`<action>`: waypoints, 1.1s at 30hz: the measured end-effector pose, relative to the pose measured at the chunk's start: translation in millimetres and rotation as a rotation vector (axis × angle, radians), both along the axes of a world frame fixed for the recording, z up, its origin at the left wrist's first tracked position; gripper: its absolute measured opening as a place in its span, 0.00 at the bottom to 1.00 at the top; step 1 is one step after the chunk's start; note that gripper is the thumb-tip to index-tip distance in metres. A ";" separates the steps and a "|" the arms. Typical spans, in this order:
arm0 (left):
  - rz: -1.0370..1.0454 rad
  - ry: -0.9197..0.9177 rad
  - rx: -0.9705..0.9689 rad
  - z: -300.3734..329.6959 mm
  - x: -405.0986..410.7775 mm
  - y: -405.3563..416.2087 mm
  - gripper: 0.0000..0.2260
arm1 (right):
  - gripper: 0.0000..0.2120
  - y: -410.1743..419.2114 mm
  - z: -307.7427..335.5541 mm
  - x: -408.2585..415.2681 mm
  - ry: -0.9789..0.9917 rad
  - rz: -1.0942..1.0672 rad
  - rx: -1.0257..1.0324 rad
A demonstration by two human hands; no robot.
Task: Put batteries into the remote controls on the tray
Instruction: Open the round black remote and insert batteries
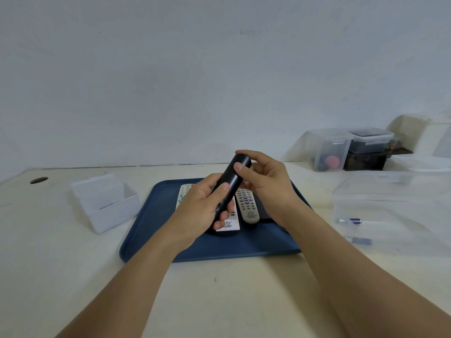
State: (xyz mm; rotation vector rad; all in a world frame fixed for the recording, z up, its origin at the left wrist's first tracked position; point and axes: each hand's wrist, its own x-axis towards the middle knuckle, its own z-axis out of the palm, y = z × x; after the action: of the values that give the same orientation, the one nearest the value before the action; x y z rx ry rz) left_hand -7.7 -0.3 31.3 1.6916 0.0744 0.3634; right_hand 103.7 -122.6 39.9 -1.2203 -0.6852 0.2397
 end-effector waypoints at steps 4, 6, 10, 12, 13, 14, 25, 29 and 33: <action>0.003 -0.006 -0.014 -1.2 2.3 -1.0 0.10 | 0.11 2.4 -1.1 2.2 0.019 -0.034 0.003; 0.009 -0.002 -0.021 -1.3 3.4 -1.2 0.10 | 0.10 3.3 -0.9 2.8 0.025 -0.050 0.006; 0.013 0.017 -0.014 -2.0 4.6 -0.1 0.10 | 0.09 4.5 -0.7 0.9 0.028 -0.089 -0.007; 0.040 0.041 -0.021 -3.9 4.6 -1.1 0.10 | 0.08 4.9 -0.8 0.8 -0.028 -0.144 -0.039; 0.053 0.064 -0.039 -5.0 4.8 -1.6 0.11 | 0.08 4.6 0.5 1.2 -0.075 -0.178 -0.059; 0.065 0.089 -0.065 -5.9 4.6 -2.2 0.12 | 0.07 3.2 3.4 1.6 -0.110 -0.210 -0.074; 0.221 0.017 -0.274 -3.1 8.5 -1.6 0.08 | 0.03 -55.8 28.4 14.6 0.107 0.046 -0.686; 0.153 0.033 -0.344 -1.1 7.5 -8.4 0.07 | 0.04 -51.4 28.3 9.6 -0.010 -0.036 -0.949; 0.149 0.036 -0.273 -0.2 5.3 -9.2 0.07 | 0.05 -58.8 34.0 7.7 -0.453 -0.317 -1.313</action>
State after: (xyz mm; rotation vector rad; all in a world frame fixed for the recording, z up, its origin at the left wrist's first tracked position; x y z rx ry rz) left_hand -2.5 -9.5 31.1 1.4261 0.2660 0.4144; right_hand 111.4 -181.4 74.0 -2.6722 -0.6976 0.1302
